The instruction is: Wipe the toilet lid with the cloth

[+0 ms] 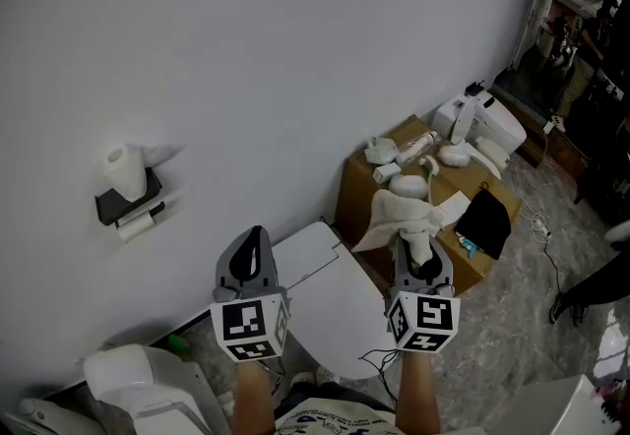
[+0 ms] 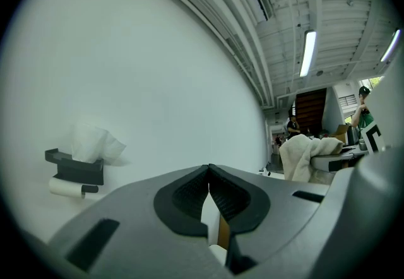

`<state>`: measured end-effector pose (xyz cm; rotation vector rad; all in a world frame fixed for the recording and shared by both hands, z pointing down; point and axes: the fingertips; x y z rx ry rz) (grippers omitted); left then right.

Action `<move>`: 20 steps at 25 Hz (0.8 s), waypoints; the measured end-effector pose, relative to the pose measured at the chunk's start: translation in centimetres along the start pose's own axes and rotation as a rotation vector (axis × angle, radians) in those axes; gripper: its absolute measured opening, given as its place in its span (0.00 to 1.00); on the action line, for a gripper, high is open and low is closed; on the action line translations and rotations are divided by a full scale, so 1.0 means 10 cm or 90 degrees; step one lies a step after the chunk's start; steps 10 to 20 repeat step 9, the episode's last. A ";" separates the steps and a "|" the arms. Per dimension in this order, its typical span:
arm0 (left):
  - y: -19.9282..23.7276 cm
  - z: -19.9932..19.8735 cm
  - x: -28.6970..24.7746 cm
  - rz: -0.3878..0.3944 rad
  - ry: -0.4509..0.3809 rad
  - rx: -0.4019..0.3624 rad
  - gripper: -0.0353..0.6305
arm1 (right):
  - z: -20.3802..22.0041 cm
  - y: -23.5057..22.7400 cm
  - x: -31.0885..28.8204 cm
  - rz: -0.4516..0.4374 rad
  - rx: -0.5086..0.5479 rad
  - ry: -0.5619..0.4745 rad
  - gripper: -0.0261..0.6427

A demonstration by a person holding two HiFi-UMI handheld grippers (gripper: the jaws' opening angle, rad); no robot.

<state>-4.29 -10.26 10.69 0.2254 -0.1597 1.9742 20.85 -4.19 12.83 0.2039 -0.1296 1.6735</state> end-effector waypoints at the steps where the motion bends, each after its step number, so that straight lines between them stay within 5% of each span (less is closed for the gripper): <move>1: 0.00 0.00 0.01 -0.001 0.000 0.000 0.06 | 0.00 0.00 0.00 0.000 -0.002 0.000 0.22; 20: 0.01 -0.02 0.01 -0.006 0.000 -0.004 0.06 | -0.01 -0.02 0.02 0.000 -0.007 0.000 0.22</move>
Point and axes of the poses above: the fingertips, and each gripper's own axes: x backward along the fingers, y to its left, z out of its underside, and after that the axes turned 13 degrees about -y, right-handed
